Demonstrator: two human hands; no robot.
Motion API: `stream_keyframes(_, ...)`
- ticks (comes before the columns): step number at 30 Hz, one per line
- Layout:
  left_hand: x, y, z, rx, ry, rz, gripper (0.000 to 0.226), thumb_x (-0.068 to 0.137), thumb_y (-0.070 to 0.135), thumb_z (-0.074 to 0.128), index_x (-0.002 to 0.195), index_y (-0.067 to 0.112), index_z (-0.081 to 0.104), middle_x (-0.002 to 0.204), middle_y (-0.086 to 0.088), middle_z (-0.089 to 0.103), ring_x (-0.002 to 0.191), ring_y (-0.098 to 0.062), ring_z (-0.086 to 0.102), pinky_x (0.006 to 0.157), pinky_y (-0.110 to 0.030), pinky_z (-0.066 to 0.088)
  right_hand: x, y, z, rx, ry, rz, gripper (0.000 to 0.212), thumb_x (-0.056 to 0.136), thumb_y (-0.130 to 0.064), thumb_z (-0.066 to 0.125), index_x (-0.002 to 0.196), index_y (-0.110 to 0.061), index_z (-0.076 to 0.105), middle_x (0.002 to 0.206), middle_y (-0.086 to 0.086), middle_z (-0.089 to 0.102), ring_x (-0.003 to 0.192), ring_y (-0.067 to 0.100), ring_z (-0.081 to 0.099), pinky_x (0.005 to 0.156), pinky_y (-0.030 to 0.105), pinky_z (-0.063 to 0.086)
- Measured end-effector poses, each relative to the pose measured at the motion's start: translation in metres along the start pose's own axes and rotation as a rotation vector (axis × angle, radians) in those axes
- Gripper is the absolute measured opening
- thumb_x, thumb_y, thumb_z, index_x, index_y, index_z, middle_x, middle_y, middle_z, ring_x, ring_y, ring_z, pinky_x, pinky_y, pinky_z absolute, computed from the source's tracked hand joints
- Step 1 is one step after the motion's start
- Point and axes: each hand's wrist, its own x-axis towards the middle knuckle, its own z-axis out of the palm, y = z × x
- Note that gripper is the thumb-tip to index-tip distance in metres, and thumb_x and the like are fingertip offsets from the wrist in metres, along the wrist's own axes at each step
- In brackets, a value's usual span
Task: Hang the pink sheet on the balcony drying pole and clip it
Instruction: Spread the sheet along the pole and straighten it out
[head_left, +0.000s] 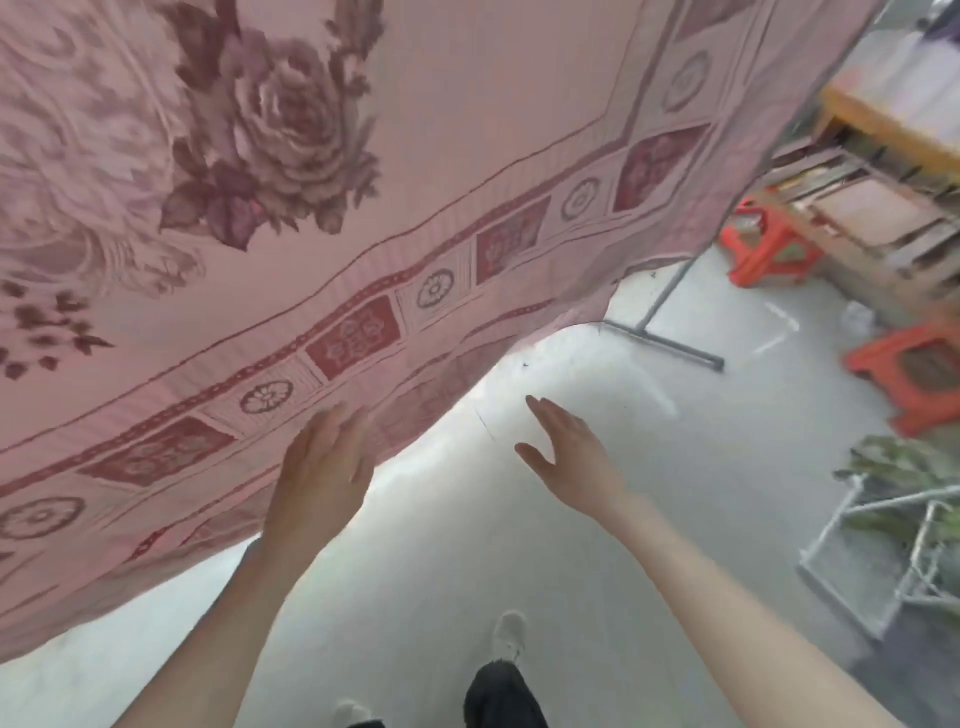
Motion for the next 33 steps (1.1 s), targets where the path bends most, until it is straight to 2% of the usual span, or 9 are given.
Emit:
stream_keyframes(3,0.02,0.056,-0.04,-0.002,0.066,0.095,0.046,0.087,0.016,0.056,0.132,0.016,0.046,0.136,-0.009,0.047,0.125,-0.027,0.04,0.103,-0.04,0.032,-0.016,0.013,-0.061,0.005,0.037,0.009,0.061,0.094,-0.04,0.044,0.146,-0.021,0.019,0.154,0.004,0.023,0.141,0.021,0.022,0.114,0.034,0.021)
stream_keyframes(5,0.028,0.093,-0.045,-0.029,0.07,0.091,0.045,0.09,0.018,0.051,0.135,0.018,0.043,0.14,-0.005,0.042,0.129,-0.024,0.034,0.107,-0.037,0.027,-0.024,0.026,-0.095,0.04,0.055,0.031,0.06,0.094,-0.04,0.044,0.146,-0.022,0.019,0.154,0.004,0.022,0.141,0.021,0.02,0.115,0.037,0.021)
stream_keyframes(8,0.041,0.153,-0.031,-0.074,0.034,0.137,0.046,0.09,0.026,0.047,0.134,0.013,0.043,0.139,-0.009,0.043,0.129,-0.029,0.037,0.106,-0.039,0.03,-0.041,0.052,-0.139,0.105,0.104,0.064,0.059,0.094,-0.04,0.043,0.146,-0.023,0.02,0.154,0.001,0.022,0.142,0.018,0.019,0.115,0.039,0.022)
stream_keyframes(10,0.048,0.194,-0.02,-0.098,-0.02,0.187,0.047,0.09,0.028,0.045,0.136,0.017,0.04,0.138,-0.006,0.043,0.128,-0.027,0.037,0.105,-0.037,0.03,-0.051,0.071,-0.167,0.114,0.138,0.09,0.059,0.094,-0.04,0.043,0.145,-0.023,0.021,0.154,-0.001,0.024,0.141,0.016,0.019,0.115,0.038,0.022)
stream_keyframes(14,0.077,0.263,-0.009,-0.135,-0.044,0.288,0.047,0.092,0.024,0.046,0.138,0.018,0.038,0.142,-0.001,0.038,0.131,-0.024,0.032,0.107,-0.036,0.029,-0.057,0.11,-0.214,0.14,0.203,0.147,0.058,0.094,-0.039,0.045,0.144,-0.023,0.024,0.151,-0.001,0.029,0.14,0.016,0.023,0.114,0.035,0.023)
stream_keyframes(19,0.132,0.33,0.008,-0.147,-0.022,0.385,0.046,0.089,0.018,0.051,0.134,0.016,0.042,0.136,-0.003,0.043,0.126,-0.024,0.035,0.103,-0.034,0.029,-0.041,0.164,-0.256,0.179,0.274,0.199,0.056,0.093,-0.038,0.046,0.143,-0.024,0.027,0.148,0.0,0.034,0.137,0.016,0.028,0.112,0.036,0.026)
stream_keyframes(23,0.175,0.371,0.046,-0.145,-0.061,0.414,0.044,0.087,0.023,0.045,0.13,0.015,0.046,0.134,-0.007,0.047,0.125,-0.026,0.038,0.104,-0.038,0.032,-0.008,0.215,-0.28,0.191,0.262,0.23,0.054,0.094,-0.034,0.047,0.143,-0.022,0.028,0.148,-0.001,0.035,0.136,0.015,0.031,0.11,0.031,0.026)
stream_keyframes(29,0.28,0.436,0.108,-0.141,-0.097,0.346,0.049,0.089,0.017,0.049,0.137,0.016,0.039,0.139,-0.007,0.042,0.128,-0.027,0.037,0.106,-0.034,0.026,0.083,0.303,-0.334,0.186,0.202,0.283,0.055,0.093,-0.034,0.049,0.143,-0.021,0.028,0.146,0.002,0.038,0.135,0.018,0.033,0.108,0.029,0.024)
stream_keyframes(33,0.355,0.483,0.137,-0.181,-0.148,0.285,0.047,0.086,0.017,0.047,0.133,0.019,0.041,0.132,-0.005,0.047,0.122,-0.025,0.042,0.103,-0.038,0.034,0.15,0.35,-0.387,0.146,0.14,0.308,0.054,0.094,-0.035,0.046,0.143,-0.021,0.027,0.145,0.003,0.038,0.134,0.02,0.035,0.107,0.029,0.025)
